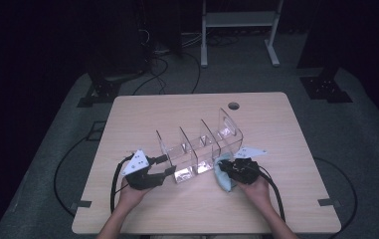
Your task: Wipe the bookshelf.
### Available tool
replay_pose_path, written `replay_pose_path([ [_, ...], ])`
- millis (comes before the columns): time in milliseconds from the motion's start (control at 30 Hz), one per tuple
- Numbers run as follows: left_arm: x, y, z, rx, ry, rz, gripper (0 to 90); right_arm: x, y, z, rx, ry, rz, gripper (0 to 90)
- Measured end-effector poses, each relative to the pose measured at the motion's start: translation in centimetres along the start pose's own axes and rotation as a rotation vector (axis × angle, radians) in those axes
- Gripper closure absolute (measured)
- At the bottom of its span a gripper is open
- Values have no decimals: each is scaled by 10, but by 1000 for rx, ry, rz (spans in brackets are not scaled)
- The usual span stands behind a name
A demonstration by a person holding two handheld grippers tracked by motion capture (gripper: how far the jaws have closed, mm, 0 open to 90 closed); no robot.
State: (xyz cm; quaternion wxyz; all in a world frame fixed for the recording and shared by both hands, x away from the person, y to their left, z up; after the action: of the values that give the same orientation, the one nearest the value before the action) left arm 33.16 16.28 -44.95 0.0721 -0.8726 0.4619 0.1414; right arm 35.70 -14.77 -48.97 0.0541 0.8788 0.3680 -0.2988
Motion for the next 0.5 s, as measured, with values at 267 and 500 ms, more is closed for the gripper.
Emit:
replay_pose_path([
  [267,1,-1,1,-10,-11,4,511,10,9,-1,33,-6,-15,699],
  [500,5,-1,-3,-18,1,-3,469,16,10,4,22,-36,-21,839],
])
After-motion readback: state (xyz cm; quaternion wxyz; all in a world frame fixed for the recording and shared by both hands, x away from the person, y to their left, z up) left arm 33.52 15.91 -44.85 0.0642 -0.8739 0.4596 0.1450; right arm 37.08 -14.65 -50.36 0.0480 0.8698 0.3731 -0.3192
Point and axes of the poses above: each handheld gripper's, and its own axes: x roughly forward along the jaws, z roughly out of its underside, y roughly to its right, the point moved 3 cm from there along x, roughly forward along the jaws
